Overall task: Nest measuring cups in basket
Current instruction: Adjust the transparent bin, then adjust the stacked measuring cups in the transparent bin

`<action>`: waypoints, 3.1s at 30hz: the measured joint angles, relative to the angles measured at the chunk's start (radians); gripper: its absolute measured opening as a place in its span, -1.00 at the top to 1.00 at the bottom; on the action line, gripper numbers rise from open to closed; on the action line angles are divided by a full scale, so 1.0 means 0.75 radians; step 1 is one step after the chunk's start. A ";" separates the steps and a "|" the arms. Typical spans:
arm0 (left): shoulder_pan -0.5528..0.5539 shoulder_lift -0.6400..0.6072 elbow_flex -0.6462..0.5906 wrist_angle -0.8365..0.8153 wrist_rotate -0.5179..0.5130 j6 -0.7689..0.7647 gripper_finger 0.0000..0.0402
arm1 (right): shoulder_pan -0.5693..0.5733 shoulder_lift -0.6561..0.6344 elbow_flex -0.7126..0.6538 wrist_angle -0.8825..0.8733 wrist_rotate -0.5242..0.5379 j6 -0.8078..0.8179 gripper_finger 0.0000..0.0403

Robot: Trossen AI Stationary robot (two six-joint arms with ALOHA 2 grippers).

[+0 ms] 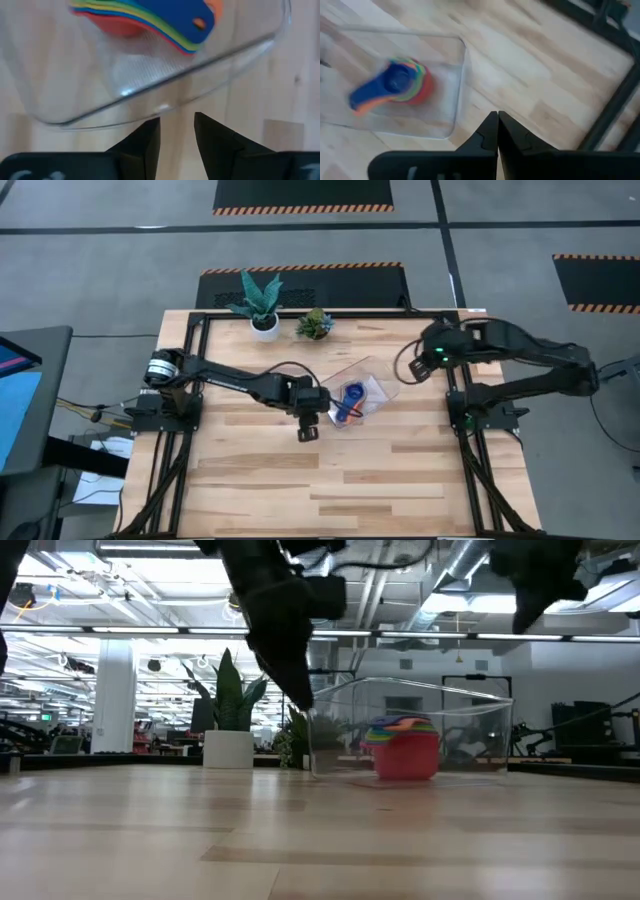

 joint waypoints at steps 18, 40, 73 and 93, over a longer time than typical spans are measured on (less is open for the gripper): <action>0.207 0.142 0.071 0.013 -0.131 -0.026 0.44 | 0.069 -0.316 -0.003 0.036 0.034 0.089 0.89; 0.263 0.138 0.357 -0.322 0.160 -0.026 0.44 | 0.067 -0.307 -0.003 0.024 0.106 -0.049 0.86; 0.408 0.340 0.357 0.281 0.119 0.052 0.44 | 0.067 -0.307 -0.003 0.031 0.139 -0.037 0.89; 0.157 0.280 0.358 -0.224 0.201 -0.420 0.44 | 0.057 -0.060 -0.044 0.269 -0.193 -0.814 0.92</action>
